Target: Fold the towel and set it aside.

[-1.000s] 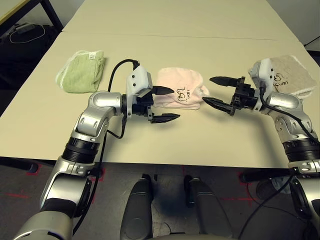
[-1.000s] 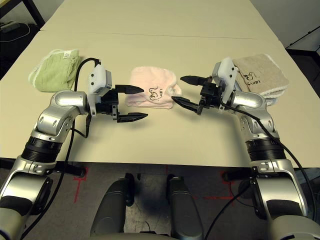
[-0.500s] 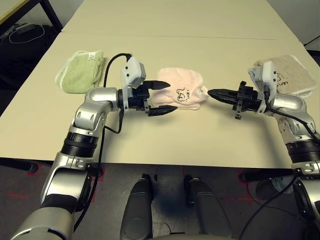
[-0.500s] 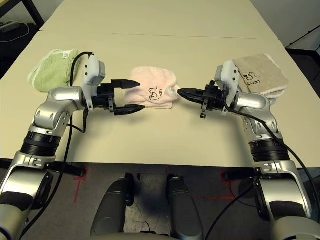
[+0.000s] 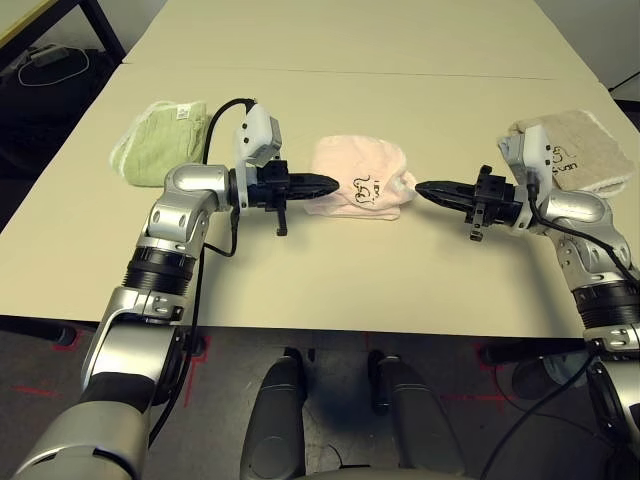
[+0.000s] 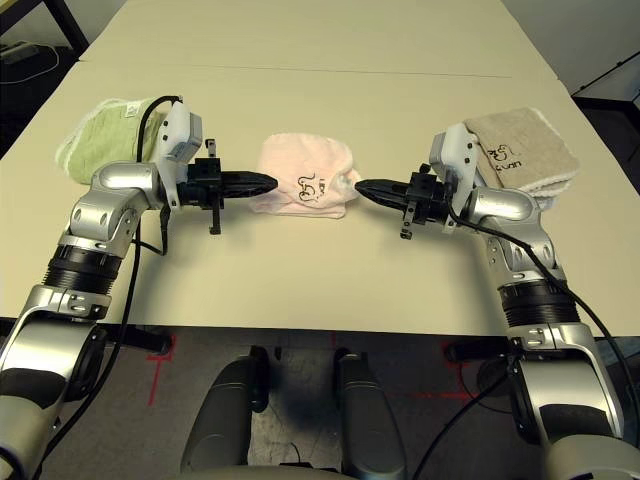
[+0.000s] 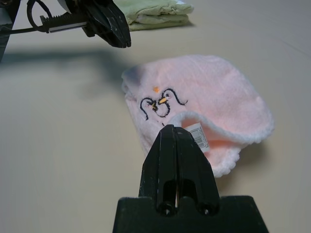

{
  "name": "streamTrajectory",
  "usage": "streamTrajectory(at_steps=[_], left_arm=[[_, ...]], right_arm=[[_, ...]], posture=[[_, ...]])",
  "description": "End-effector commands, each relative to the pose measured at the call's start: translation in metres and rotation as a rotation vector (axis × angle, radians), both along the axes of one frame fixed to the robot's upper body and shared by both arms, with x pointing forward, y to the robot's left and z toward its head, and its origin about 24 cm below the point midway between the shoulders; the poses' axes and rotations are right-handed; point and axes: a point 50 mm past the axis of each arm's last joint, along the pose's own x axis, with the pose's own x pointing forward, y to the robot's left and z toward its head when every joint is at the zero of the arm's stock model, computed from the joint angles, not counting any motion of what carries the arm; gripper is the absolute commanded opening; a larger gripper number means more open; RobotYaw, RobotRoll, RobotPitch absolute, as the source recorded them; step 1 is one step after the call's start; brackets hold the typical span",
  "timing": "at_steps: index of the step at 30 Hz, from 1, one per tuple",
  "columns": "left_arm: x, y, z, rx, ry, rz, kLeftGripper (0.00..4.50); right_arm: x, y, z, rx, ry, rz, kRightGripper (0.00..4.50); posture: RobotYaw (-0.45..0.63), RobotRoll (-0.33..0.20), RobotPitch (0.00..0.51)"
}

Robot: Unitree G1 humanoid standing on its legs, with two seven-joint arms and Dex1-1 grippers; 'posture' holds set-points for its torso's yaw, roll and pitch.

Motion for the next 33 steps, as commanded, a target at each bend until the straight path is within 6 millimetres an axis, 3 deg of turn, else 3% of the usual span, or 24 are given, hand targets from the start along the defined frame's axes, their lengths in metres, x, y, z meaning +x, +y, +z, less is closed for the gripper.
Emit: streamTrajectory(at_steps=[1,8,12,19,27,33], left_arm=[[0.009,-0.001,0.003,0.001,-0.030,0.030,0.02],[0.025,-0.013,0.004,-0.006,-0.040,0.079,0.02],[0.032,-0.024,-0.007,0.066,-0.023,0.107,0.02],[0.031,-0.031,-0.016,0.120,0.014,0.060,0.02],[0.029,-0.021,-0.025,0.171,0.050,0.053,0.02],[0.025,-0.005,-0.034,0.218,0.082,0.063,0.02]], right_arm=[[0.004,0.002,0.008,0.019,-0.009,0.009,0.00],[0.028,0.025,0.024,0.063,-0.038,0.023,0.00],[0.040,0.044,0.013,-0.021,-0.001,0.044,0.00],[0.048,0.058,-0.001,-0.073,0.035,0.063,0.00],[0.048,0.047,-0.013,-0.195,0.080,0.044,0.00],[0.042,0.022,-0.024,-0.180,0.134,0.011,0.00]], posture=[[0.07,0.000,0.218],[0.09,0.000,0.223],[0.11,0.000,0.232],[0.12,0.000,0.248],[0.12,0.000,0.254],[0.10,0.000,0.259]])
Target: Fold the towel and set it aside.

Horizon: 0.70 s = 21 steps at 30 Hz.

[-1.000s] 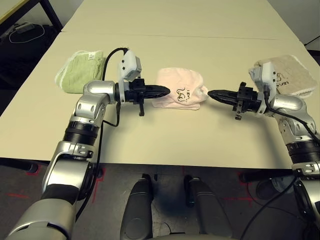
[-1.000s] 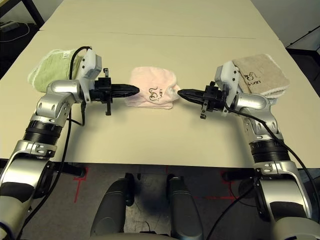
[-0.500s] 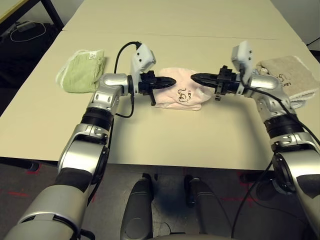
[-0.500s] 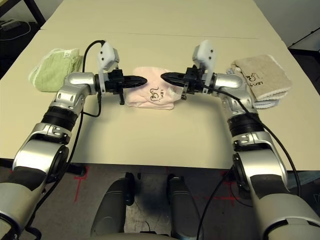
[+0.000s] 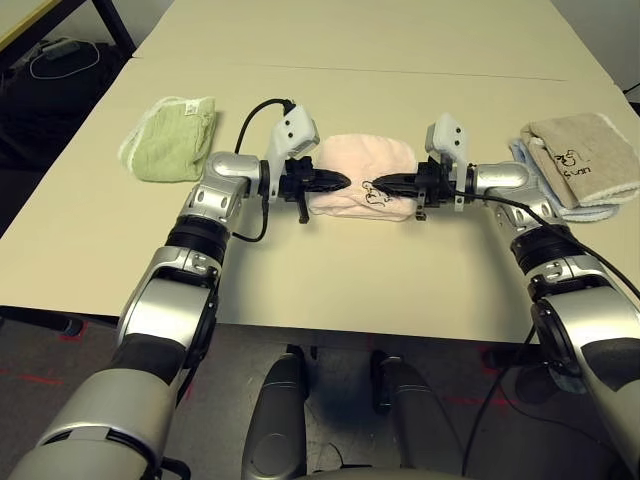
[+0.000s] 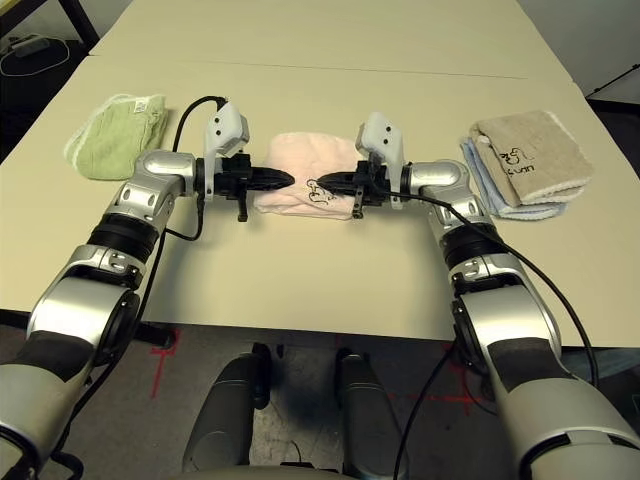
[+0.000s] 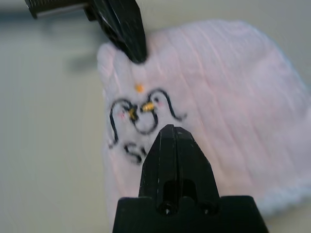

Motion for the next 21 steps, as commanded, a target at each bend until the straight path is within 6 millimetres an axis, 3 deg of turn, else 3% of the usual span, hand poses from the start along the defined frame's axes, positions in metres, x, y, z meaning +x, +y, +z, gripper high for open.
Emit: streamTrajectory(at_steps=[1,11,21], left_arm=[[-0.004,0.008,-0.011,0.052,0.037,-0.009,0.02],[-0.004,0.013,-0.025,0.076,0.094,0.020,0.02],[-0.001,0.023,-0.032,0.104,0.117,0.076,0.02]], right_arm=[[-0.005,-0.012,-0.014,0.023,0.052,-0.027,0.00],[-0.006,-0.004,-0.030,-0.001,0.085,-0.034,0.00],[-0.013,-0.016,-0.057,-0.008,0.168,-0.083,0.00]], posture=[[0.10,0.000,0.260],[0.08,0.000,0.267],[0.08,0.000,0.264]])
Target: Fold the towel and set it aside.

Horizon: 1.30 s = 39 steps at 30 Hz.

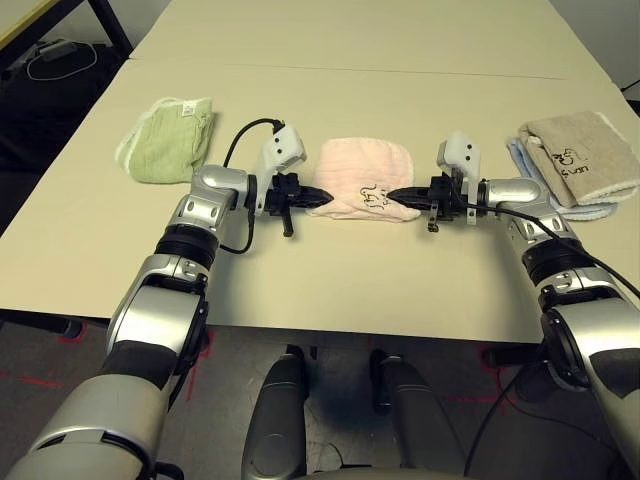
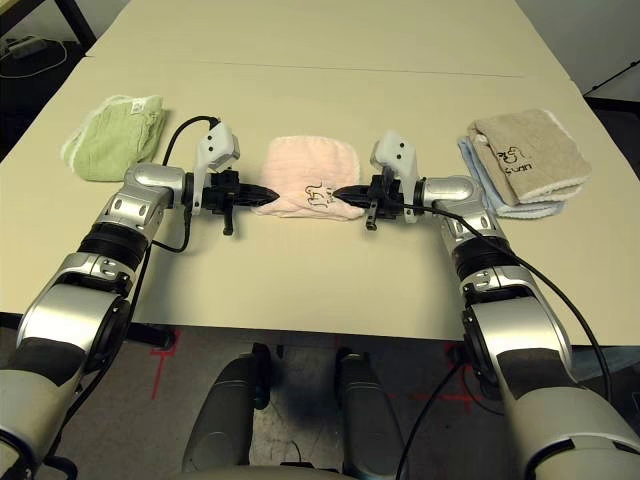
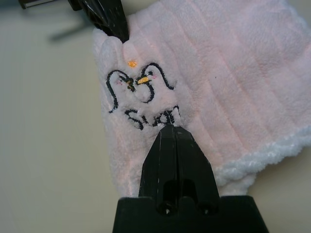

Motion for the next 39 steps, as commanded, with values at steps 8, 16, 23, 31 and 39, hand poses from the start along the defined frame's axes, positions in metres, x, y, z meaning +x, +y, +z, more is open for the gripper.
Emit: streamTrajectory(at_steps=[8,16,23,31,39], left_arm=[[-0.003,0.015,-0.006,0.030,0.027,0.019,0.02],[-0.002,0.011,0.031,-0.163,-0.034,-0.035,0.02],[0.009,-0.001,0.069,-0.272,-0.092,-0.011,0.02],[0.022,-0.024,0.061,-0.200,-0.114,0.064,0.02],[0.024,-0.048,0.043,-0.202,-0.127,0.084,0.02]], right_arm=[[-0.006,-0.013,-0.016,0.012,0.070,-0.028,0.00],[0.001,-0.011,0.040,0.234,-0.029,0.021,0.00],[0.013,0.000,0.069,0.311,-0.089,-0.019,0.00],[0.028,0.022,0.059,0.211,-0.099,-0.121,0.00],[0.029,0.037,0.047,0.200,-0.094,-0.127,0.00]], posture=[[0.08,0.000,0.254],[0.08,0.000,0.248],[0.07,0.000,0.251],[0.07,0.000,0.256],[0.06,0.000,0.255]])
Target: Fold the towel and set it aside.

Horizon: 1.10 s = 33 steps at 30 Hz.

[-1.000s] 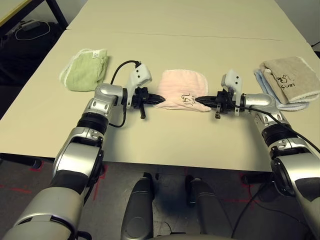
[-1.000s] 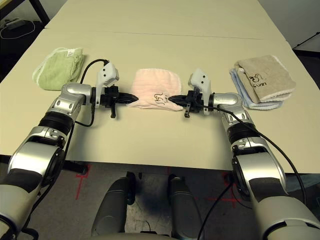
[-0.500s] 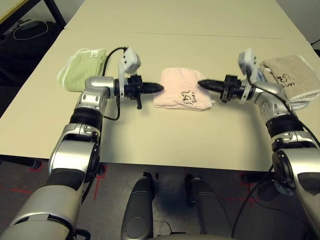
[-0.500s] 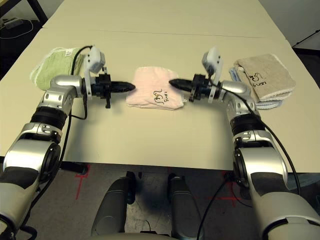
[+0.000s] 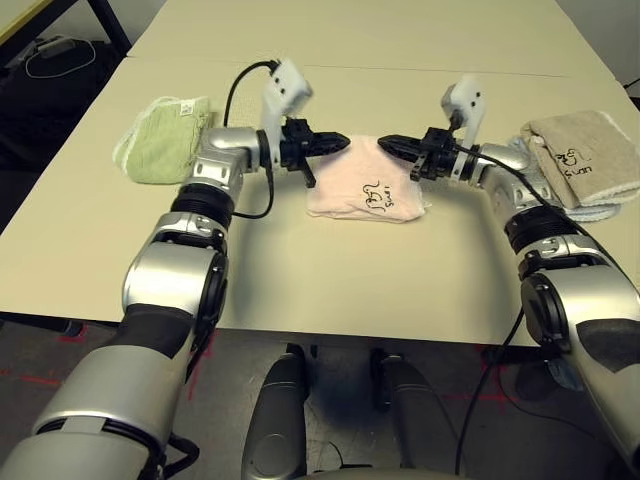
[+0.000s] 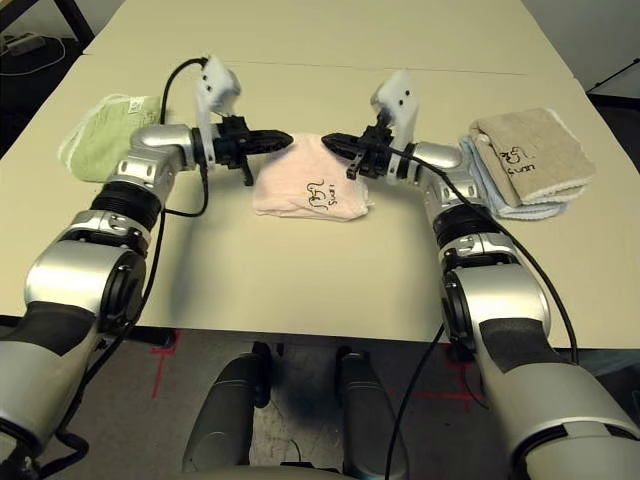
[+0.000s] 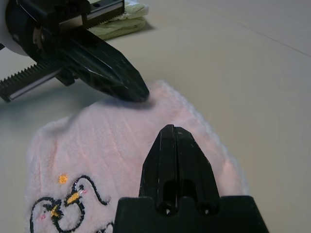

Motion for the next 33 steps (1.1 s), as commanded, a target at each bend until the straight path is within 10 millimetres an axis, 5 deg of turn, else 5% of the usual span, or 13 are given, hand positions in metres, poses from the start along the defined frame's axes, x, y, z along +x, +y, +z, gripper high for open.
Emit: streamTrajectory(at_steps=[1,11,19,33], left_arm=[[0.000,-0.008,-0.004,0.003,0.007,-0.015,0.02],[-0.003,-0.018,-0.025,0.066,0.058,-0.033,0.02],[-0.004,-0.007,-0.043,0.143,0.088,0.022,0.02],[0.002,0.028,-0.037,0.096,0.098,0.167,0.02]], right_arm=[[0.001,0.000,-0.002,-0.019,-0.001,-0.007,0.00],[-0.002,0.006,-0.019,-0.105,0.016,-0.010,0.00],[-0.003,0.008,-0.032,-0.145,0.045,-0.024,0.00],[-0.005,-0.018,-0.034,-0.161,0.055,-0.071,0.00]], posture=[[0.06,0.000,0.254],[0.05,0.000,0.255],[0.05,0.000,0.257],[0.06,0.000,0.255]])
